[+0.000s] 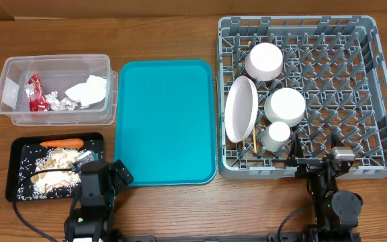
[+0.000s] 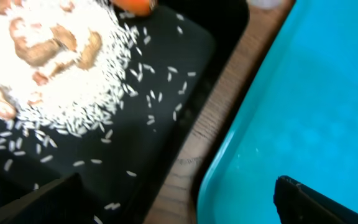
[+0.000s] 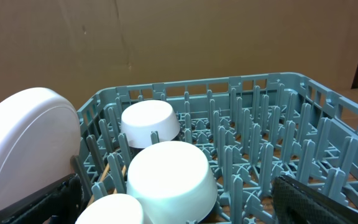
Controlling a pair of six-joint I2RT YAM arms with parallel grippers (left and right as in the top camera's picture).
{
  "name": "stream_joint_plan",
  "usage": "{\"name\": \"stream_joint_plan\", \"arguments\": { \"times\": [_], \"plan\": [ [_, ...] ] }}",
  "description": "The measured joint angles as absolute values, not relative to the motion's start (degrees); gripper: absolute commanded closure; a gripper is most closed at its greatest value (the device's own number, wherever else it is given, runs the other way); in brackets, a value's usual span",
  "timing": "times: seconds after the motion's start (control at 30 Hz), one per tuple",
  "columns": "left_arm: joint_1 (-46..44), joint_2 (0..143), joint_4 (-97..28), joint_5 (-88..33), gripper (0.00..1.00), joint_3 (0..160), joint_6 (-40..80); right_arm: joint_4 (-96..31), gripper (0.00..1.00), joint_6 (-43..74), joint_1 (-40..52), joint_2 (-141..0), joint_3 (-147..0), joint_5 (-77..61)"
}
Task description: Sort waste into correct bins and load items into the dishwasher
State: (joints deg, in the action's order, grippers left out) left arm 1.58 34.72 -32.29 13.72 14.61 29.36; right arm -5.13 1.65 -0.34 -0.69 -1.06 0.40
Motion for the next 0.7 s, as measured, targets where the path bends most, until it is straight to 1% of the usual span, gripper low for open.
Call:
{"name": "stream_joint_plan", "arguments": {
  "times": [0.13, 0.33, 0.5, 0.7],
  "plan": [
    [1.58, 32.75, -31.0, 14.9, 0.0, 14.52, 29.36, -5.13, 0.0, 1.65, -0.34, -0.69, -1.06, 0.38],
    [1.56, 29.47, -17.67, 15.09, 0.0, 14.41, 29.34, -5.15, 0.0, 1.65, -0.32, -0.69, -1.06, 0.36],
    [1.43, 27.49, -7.53, 11.97, 0.0, 14.37, 29.36, -5.15, 0.0, 1.65, -0.34, -0.69, -1.06, 0.38],
    [1.08, 26.11, -5.89, 7.35, 0.0, 13.93, 27.9, -5.17, 0.0, 1.65, -0.34, -0.69, -1.06, 0.36]
  ]
}}
